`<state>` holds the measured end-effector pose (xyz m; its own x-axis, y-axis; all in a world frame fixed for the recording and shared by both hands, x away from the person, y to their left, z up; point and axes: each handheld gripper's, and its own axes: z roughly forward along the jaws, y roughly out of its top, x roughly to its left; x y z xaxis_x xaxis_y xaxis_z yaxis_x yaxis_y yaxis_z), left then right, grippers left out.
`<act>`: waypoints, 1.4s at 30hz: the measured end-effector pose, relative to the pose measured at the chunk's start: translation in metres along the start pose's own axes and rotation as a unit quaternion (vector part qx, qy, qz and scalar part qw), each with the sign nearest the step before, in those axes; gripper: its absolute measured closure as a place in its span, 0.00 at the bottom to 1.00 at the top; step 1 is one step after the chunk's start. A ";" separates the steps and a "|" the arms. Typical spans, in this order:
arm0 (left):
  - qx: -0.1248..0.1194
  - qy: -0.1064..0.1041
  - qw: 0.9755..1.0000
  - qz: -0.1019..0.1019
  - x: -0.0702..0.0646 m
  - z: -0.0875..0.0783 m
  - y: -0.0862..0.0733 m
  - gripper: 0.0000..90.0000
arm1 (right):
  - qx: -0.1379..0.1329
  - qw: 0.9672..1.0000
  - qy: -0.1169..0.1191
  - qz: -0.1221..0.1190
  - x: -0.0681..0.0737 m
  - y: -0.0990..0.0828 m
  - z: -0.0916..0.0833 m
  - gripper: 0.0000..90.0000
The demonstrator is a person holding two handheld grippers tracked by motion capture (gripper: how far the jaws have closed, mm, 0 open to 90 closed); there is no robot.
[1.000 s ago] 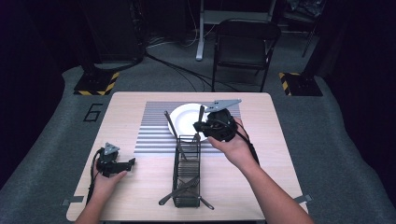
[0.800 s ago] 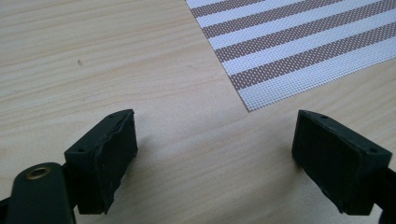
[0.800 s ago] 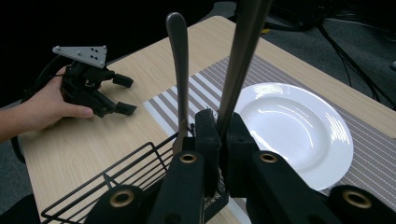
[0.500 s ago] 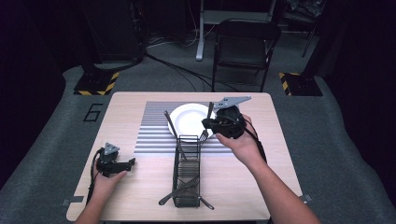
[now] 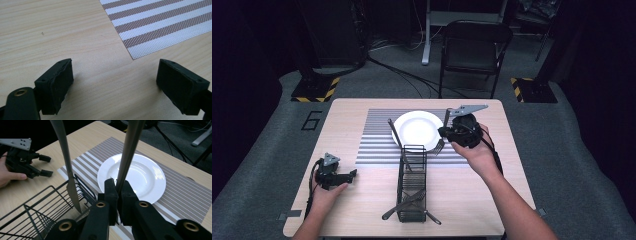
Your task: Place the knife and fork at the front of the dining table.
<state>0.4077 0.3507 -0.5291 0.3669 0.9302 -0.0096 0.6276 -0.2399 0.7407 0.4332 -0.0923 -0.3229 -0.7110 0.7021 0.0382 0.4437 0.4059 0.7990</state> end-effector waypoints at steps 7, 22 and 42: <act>0.000 0.000 1.000 0.000 0.000 0.000 0.000 0.15 | 0.002 1.000 -0.011 0.006 -0.006 -0.008 0.004 0.96; 0.000 0.000 1.000 0.000 0.000 0.000 0.000 0.15 | 0.016 0.999 -0.042 0.011 -0.024 -0.031 0.021 0.96; 0.000 0.001 1.000 -0.001 0.000 0.000 0.000 0.15 | 0.042 0.996 -0.067 0.035 -0.040 -0.059 0.044 0.96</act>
<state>0.4077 0.3505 -0.5291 0.3646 0.9311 -0.0095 0.6283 -0.2385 0.7405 0.4589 -0.1188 -0.3981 -0.6006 0.7995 0.0074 0.5375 0.3969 0.7441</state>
